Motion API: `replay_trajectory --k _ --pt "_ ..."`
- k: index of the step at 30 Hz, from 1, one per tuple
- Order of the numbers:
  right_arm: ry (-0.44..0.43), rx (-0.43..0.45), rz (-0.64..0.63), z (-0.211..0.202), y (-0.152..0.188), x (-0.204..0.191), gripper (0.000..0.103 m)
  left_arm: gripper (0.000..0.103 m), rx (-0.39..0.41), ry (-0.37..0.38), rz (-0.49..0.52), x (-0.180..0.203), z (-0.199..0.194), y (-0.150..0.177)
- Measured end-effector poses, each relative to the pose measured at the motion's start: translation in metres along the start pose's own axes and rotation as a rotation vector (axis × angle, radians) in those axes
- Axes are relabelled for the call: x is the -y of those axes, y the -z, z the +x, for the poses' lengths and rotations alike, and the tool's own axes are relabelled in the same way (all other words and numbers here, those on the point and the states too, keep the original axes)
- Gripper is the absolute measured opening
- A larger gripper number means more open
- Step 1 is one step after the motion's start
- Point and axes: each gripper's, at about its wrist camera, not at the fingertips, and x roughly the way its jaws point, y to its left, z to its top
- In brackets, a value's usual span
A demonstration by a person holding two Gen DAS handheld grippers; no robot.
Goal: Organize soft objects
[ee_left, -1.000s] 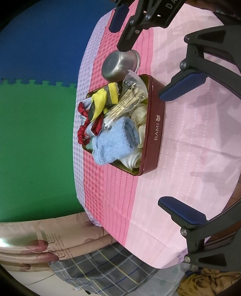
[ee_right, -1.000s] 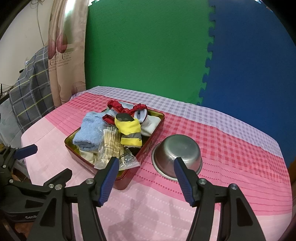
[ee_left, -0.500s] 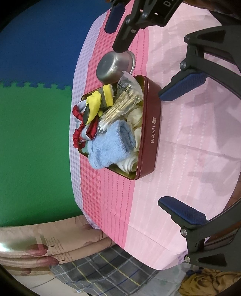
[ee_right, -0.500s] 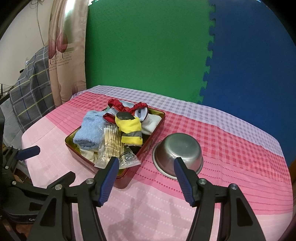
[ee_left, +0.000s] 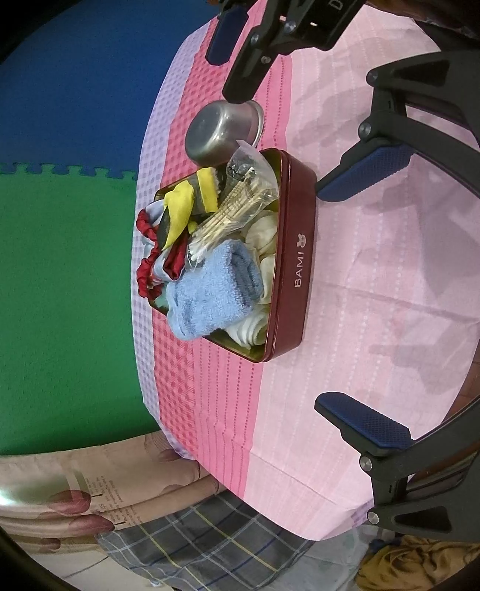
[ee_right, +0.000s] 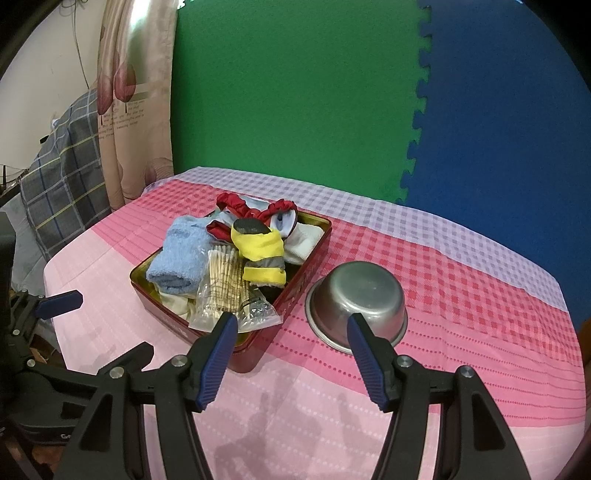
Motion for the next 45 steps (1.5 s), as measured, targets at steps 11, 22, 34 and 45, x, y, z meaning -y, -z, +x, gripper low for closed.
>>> replay_trajectory --k 11,22,34,45 --pt "-0.004 -0.003 0.001 0.0017 0.0028 -0.0014 0.063 0.102 -0.01 0.003 0.003 -0.0001 0.0015 0.0012" --pt "-0.01 -0.008 0.005 0.0025 0.0044 -0.0007 0.063 0.102 -0.019 0.003 0.004 -0.0002 0.0031 0.0021" --pt "-0.01 -0.009 0.006 0.0031 0.0049 -0.0006 0.063 0.102 -0.029 0.004 0.01 0.0006 0.0044 0.0029" --pt "-0.009 -0.015 0.007 0.0045 0.0066 0.0002 0.063 0.102 -0.047 0.009 0.015 0.0015 0.0078 0.0034"
